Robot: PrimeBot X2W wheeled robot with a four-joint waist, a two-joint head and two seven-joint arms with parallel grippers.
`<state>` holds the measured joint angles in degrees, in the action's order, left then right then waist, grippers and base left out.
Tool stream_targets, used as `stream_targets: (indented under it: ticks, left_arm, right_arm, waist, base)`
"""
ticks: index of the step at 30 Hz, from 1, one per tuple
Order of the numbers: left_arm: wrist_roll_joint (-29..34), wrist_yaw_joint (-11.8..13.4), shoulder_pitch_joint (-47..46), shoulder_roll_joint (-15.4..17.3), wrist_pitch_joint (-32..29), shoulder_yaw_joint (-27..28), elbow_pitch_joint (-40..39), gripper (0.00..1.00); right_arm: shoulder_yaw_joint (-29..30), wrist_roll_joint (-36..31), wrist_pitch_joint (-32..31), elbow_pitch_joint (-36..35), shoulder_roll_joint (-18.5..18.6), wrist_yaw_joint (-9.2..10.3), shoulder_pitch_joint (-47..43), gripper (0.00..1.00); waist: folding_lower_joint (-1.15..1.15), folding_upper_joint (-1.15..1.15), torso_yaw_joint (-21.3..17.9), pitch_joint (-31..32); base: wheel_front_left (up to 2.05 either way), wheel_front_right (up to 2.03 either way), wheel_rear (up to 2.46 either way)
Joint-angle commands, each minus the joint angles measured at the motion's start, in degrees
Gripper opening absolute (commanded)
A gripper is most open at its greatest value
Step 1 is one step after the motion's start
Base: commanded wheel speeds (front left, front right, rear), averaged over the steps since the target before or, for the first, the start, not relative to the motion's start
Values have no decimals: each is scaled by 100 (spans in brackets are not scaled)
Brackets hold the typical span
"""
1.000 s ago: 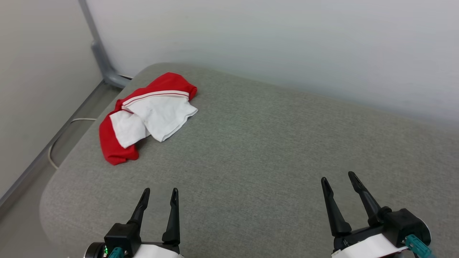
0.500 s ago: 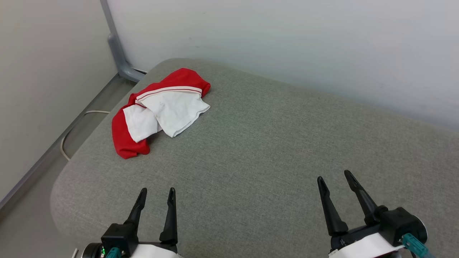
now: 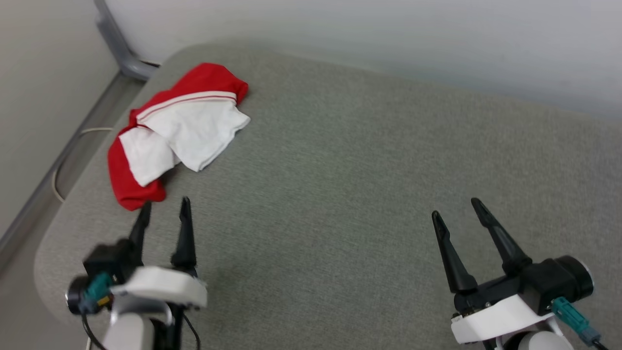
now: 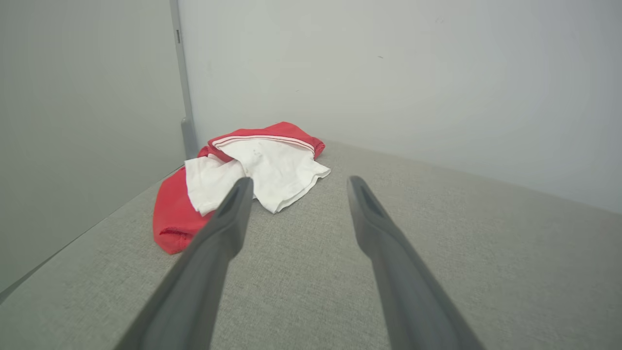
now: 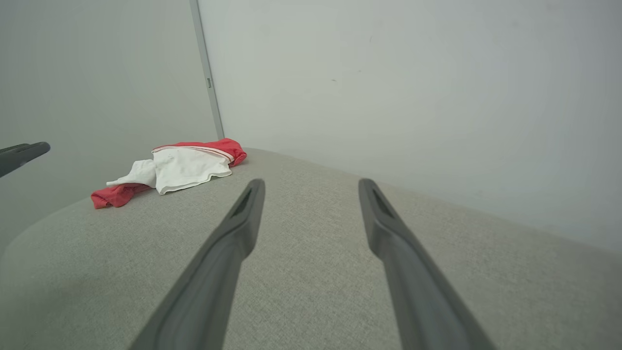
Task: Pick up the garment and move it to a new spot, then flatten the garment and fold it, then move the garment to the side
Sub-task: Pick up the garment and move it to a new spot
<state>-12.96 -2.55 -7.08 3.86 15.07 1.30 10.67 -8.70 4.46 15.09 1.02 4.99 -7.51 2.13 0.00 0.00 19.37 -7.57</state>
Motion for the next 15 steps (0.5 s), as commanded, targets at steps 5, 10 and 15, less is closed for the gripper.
stream_targets:
  ticks: [5, 10, 15]
  left_arm:
    - [-235, -232, -1415, 666, -774, 179, 1081, 100]
    - [-434, -397, -2855, 1592, -2357, 121, 1685, 100]
    - [-501, -408, -3551, 2144, -3675, 118, 2058, 100]
  right_arm:
    - [-53, -78, 12, -308, 271, 4, 291, 100]
    - [-139, -90, 12, -677, 506, 4, 509, 100]
    - [-208, -114, 12, -929, 570, 5, 648, 100]
  waist:
    - [0, 0, -509, -870]
    - [0, 0, -909, -1495]
    - [0, 0, -1207, -1908]
  base:
    - [0, 0, 0]
    - [0, 0, 0]
    - [0, 0, 0]
